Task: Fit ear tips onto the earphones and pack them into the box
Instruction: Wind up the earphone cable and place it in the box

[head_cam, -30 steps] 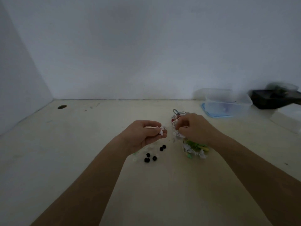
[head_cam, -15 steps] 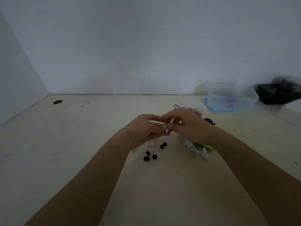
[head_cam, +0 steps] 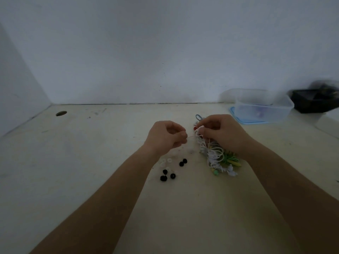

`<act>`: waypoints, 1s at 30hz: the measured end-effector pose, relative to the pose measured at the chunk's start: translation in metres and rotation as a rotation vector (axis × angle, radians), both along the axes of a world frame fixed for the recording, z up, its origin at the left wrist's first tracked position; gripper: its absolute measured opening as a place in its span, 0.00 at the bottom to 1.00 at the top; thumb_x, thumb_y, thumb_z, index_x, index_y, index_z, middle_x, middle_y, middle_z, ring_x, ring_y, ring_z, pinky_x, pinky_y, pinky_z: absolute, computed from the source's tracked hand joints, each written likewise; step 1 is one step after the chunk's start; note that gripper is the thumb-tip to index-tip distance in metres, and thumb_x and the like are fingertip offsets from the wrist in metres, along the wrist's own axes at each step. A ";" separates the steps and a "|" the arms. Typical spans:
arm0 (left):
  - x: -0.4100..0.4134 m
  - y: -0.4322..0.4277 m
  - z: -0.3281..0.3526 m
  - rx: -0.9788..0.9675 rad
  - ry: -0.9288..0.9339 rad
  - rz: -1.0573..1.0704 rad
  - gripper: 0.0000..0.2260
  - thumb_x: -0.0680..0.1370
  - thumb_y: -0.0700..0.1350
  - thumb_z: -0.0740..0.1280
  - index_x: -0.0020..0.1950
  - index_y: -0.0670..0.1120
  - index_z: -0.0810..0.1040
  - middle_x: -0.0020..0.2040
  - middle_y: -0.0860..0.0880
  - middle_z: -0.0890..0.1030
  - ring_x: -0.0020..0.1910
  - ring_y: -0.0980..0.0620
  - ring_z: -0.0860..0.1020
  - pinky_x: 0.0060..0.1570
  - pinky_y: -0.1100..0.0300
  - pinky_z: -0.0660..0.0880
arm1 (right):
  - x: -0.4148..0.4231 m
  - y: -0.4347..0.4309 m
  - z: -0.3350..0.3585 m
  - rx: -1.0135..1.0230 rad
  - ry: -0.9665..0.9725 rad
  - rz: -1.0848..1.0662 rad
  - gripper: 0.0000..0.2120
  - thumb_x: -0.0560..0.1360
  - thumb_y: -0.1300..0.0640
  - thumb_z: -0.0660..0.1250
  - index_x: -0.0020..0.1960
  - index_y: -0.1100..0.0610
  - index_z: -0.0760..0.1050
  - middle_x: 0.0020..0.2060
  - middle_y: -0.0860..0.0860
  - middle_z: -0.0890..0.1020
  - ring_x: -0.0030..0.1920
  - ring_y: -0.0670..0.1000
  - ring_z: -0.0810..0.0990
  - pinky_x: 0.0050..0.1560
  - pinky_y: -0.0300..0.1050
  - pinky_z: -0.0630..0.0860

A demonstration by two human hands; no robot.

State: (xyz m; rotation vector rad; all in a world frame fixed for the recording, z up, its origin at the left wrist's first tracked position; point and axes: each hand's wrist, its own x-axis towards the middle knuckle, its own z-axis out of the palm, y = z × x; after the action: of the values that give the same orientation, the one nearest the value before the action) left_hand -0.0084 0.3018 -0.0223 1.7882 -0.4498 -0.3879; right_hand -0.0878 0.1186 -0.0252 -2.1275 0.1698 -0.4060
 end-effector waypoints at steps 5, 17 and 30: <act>0.014 0.013 0.002 0.416 -0.415 -0.003 0.04 0.75 0.41 0.73 0.47 0.50 0.84 0.43 0.56 0.83 0.41 0.61 0.80 0.42 0.71 0.74 | 0.002 0.005 0.001 0.159 -0.052 -0.017 0.06 0.77 0.60 0.70 0.53 0.57 0.83 0.40 0.55 0.87 0.37 0.47 0.84 0.42 0.36 0.81; 0.011 0.016 -0.007 0.728 -0.501 -0.180 0.06 0.73 0.48 0.76 0.48 0.54 0.85 0.45 0.57 0.82 0.42 0.60 0.78 0.47 0.63 0.75 | 0.008 0.025 -0.003 0.366 -0.056 -0.007 0.07 0.76 0.63 0.71 0.53 0.60 0.83 0.39 0.57 0.86 0.37 0.51 0.84 0.39 0.38 0.82; 0.003 0.036 -0.008 -0.037 -0.126 -0.030 0.07 0.73 0.38 0.75 0.49 0.45 0.85 0.43 0.49 0.86 0.44 0.55 0.84 0.46 0.68 0.78 | 0.000 0.035 -0.018 0.287 -0.130 0.118 0.05 0.75 0.65 0.72 0.51 0.60 0.83 0.38 0.54 0.87 0.40 0.54 0.86 0.48 0.50 0.84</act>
State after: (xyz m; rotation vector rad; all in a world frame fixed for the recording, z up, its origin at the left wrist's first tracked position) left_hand -0.0056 0.3382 -0.0303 1.7776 -0.5695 -0.2869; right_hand -0.0877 0.1536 -0.0428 -1.8132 0.0245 -0.4220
